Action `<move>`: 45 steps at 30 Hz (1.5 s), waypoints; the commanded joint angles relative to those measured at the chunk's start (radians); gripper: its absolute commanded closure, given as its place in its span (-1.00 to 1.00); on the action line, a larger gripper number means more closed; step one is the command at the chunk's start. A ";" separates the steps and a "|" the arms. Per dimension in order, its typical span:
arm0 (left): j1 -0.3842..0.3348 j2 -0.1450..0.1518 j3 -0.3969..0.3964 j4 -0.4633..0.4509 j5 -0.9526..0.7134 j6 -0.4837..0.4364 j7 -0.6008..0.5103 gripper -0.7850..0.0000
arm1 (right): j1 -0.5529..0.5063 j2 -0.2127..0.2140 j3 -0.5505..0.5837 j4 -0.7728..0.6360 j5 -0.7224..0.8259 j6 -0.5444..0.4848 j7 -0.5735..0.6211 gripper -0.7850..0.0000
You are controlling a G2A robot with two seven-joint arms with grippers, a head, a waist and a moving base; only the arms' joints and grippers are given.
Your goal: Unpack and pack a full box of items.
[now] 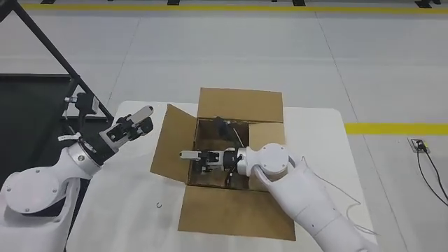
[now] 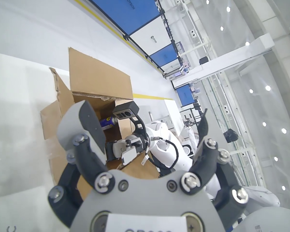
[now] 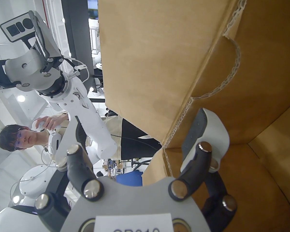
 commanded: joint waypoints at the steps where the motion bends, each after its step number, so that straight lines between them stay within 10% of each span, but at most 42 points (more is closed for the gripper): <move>1: 0.008 0.003 -0.006 -0.017 0.004 -0.004 -0.020 -1.00 | -0.002 0.005 0.013 -0.005 -0.009 -0.014 -0.004 -1.00; 23: -0.063 0.013 0.168 -0.101 0.067 0.101 -0.183 -1.00 | -0.578 0.179 0.504 -0.746 -0.144 -0.083 -0.083 -1.00; 32: -0.198 0.010 0.325 -0.181 0.208 0.237 -0.284 -1.00 | -0.592 0.180 0.514 -0.758 -0.141 -0.084 -0.096 -1.00; 45: -0.155 0.007 0.306 -0.146 0.140 0.211 -0.209 -1.00 | -0.648 0.201 0.595 -0.736 -0.113 -0.111 -0.085 -1.00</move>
